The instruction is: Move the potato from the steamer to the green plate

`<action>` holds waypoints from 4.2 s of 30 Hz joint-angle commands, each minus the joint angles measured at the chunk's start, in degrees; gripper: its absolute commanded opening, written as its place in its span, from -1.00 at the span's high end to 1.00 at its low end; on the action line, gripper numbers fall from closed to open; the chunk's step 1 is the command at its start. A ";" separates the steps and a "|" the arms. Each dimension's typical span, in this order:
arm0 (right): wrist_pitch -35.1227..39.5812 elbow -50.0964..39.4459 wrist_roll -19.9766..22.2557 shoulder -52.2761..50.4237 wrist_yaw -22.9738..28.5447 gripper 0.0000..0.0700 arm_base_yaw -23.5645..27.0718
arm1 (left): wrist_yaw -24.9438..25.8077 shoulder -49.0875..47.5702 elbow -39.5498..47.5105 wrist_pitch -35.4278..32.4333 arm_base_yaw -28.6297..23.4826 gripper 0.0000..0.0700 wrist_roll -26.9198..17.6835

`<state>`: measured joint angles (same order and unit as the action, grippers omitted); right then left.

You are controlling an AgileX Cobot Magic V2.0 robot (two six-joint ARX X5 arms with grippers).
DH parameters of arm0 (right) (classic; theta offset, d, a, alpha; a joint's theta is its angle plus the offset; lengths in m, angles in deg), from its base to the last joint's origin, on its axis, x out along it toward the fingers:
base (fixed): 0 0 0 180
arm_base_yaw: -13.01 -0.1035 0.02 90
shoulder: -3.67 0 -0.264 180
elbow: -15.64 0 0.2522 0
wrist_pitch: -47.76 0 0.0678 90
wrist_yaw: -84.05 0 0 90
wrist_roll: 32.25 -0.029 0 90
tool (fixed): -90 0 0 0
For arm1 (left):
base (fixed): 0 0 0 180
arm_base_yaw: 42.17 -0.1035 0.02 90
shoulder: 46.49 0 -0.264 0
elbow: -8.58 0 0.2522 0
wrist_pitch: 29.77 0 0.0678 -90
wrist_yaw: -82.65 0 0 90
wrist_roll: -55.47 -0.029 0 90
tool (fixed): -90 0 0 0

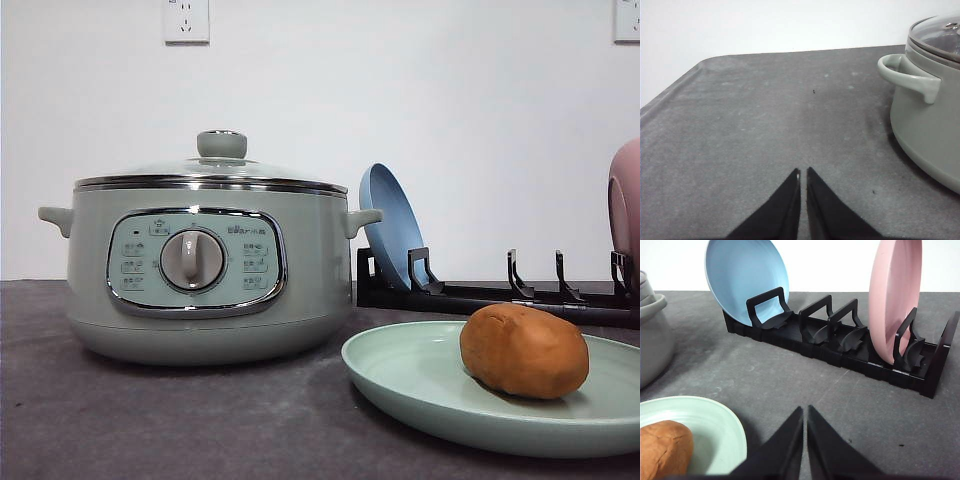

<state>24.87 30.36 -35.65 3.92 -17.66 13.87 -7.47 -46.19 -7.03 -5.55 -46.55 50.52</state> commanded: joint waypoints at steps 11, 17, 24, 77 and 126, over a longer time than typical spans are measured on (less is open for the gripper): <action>0.11 -0.26 -0.63 -0.04 0.09 1.00 -0.02 | -0.11 -0.13 1.16 0.40 -0.15 0.96 0.52; 0.11 -0.26 -0.63 -0.04 0.09 1.00 -0.02 | -0.11 -0.13 1.16 0.40 -0.15 0.96 0.52; 0.11 -0.26 -0.63 -0.04 0.09 1.00 -0.02 | -0.13 -0.13 1.16 0.40 -0.15 0.96 0.52; 0.11 -0.26 -0.63 -0.04 0.09 1.00 -0.02 | -0.13 -0.13 1.16 0.40 -0.15 0.96 0.52; 0.11 -0.26 -0.63 -0.04 0.09 1.00 -0.02 | -0.13 -0.13 1.16 0.40 -0.15 0.96 0.52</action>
<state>24.87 30.36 -35.65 3.92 -17.66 13.87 -7.47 -46.19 -7.03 -5.55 -46.55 50.52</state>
